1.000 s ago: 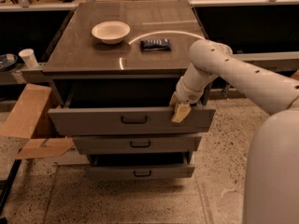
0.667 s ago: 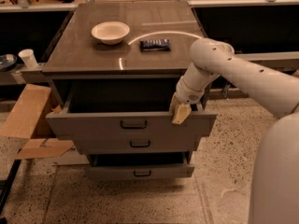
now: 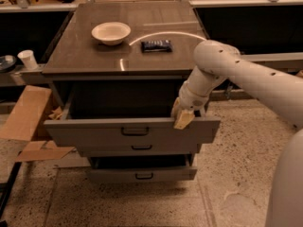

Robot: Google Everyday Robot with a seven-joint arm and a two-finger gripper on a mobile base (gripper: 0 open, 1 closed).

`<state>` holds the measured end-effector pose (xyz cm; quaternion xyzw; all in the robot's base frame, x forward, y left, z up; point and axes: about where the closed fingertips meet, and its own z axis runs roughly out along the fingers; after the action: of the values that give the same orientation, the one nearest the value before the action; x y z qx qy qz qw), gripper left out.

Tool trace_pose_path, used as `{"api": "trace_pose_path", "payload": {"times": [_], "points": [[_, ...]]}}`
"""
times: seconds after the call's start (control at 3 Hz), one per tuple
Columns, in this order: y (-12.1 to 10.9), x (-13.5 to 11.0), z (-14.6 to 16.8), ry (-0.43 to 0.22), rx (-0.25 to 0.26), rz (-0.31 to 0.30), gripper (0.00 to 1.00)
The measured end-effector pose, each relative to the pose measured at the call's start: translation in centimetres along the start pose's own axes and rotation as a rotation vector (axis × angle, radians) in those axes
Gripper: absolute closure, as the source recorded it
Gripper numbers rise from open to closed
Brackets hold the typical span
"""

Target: Open top drawer

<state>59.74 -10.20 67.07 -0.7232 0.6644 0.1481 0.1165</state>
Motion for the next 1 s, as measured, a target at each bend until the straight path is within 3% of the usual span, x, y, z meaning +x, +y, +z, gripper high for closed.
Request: {"api": "trace_pose_path", "payload": {"times": [0.33, 1.0], "points": [[0.00, 0.01, 0.00, 0.000, 0.000, 0.000, 0.84], [0.00, 0.01, 0.01, 0.000, 0.000, 0.000, 0.37]]}}
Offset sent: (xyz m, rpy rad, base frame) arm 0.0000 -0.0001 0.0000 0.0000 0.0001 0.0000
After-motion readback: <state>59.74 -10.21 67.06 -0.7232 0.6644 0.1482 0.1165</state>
